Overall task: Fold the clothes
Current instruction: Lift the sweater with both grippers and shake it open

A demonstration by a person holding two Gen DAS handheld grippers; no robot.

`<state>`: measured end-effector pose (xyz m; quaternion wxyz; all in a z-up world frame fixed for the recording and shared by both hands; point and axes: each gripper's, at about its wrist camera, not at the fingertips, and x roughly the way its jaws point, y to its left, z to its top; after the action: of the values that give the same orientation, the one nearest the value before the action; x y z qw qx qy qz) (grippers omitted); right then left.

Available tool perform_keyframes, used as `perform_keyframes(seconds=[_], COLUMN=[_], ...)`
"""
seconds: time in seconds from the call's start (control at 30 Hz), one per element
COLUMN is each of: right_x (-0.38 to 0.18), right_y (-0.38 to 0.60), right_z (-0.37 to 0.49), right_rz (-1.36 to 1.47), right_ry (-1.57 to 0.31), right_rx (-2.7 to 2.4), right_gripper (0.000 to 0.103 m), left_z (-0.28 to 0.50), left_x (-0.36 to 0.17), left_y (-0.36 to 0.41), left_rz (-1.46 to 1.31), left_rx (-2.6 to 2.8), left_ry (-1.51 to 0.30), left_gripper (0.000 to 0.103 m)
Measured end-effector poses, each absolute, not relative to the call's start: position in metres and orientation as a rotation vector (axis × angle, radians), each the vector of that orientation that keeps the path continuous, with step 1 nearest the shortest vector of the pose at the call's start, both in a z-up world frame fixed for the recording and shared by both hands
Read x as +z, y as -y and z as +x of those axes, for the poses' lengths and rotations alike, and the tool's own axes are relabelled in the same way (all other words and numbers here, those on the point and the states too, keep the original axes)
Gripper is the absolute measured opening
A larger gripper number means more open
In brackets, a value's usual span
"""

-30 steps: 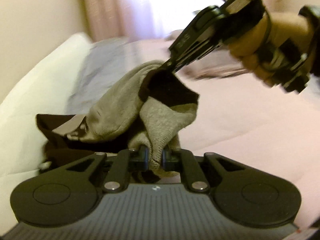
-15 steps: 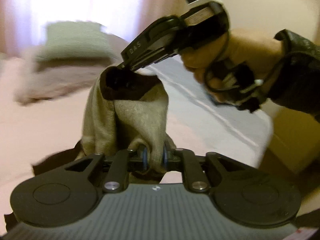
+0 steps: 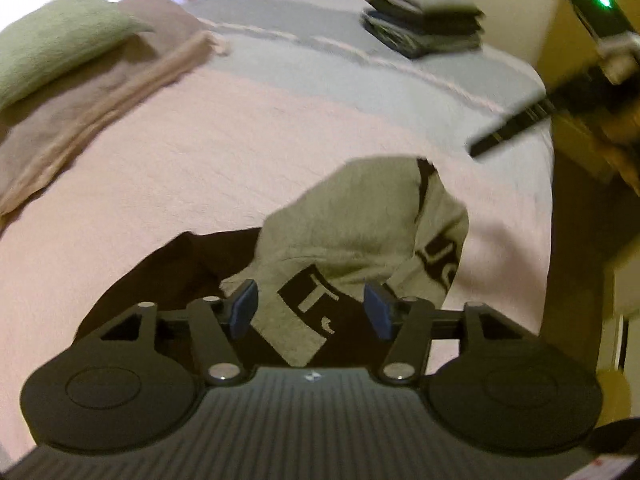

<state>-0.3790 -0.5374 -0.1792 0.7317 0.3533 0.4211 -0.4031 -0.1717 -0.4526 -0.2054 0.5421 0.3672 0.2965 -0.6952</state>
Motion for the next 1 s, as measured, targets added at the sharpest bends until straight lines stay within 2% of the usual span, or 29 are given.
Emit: perform_keyframes(seconds=[0.2,0.37,0.47,0.5,0.53,0.57,0.67,0.8,0.9,1.0], right_x=[-0.243,-0.293,-0.314,-0.316,-0.314,-0.309,-0.281,-0.262,-0.267,-0.271], right_y=[0.506,0.510,0.515,0.516,0.517,0.517,0.507,0.495,0.495,0.496], right_z=[-0.405,-0.394,-0.389,-0.391,-0.394,-0.397,-0.414,-0.453,-0.470,-0.472], right_rz=[1.046,1.204,1.280,1.293,1.297,1.290,1.174,1.132,1.139,1.128], right_ry=[-0.793,-0.604,-0.531,-0.527,-0.545,-0.568,-0.683,-0.728,-0.751,-0.758], right_rx=[-0.966,-0.983,-0.993,-0.993,-0.991,-0.982,-0.996,-1.029,-1.021,-0.993], right_gripper=[0.058,0.060,0.058,0.051,0.014,0.007,0.006,0.002,0.002,0.002], left_z=[-0.188,-0.197,-0.188,-0.187,-0.187,-0.189,-0.201,-0.230,-0.257,-0.285], left_x=[-0.253,-0.280,-0.289,-0.288,-0.285,-0.283,-0.274,-0.266,-0.280,-0.311], left_y=[0.494,0.497,0.493,0.491,0.489,0.488,0.492,0.505,0.513,0.518], left_rz=[1.025,1.135,1.141,1.139,1.138,1.140,1.117,1.090,1.146,1.291], left_rx=[-1.811,-1.884,-1.858,-1.855,-1.855,-1.864,-1.899,-1.946,-1.978,-1.973], left_ry=[-0.618,-0.509,-0.527,-0.536,-0.543,-0.554,-0.572,-0.556,-0.532,-0.427], left_gripper=[0.057,0.057,0.057,0.057,0.057,0.057,0.057,0.057,0.057,0.056])
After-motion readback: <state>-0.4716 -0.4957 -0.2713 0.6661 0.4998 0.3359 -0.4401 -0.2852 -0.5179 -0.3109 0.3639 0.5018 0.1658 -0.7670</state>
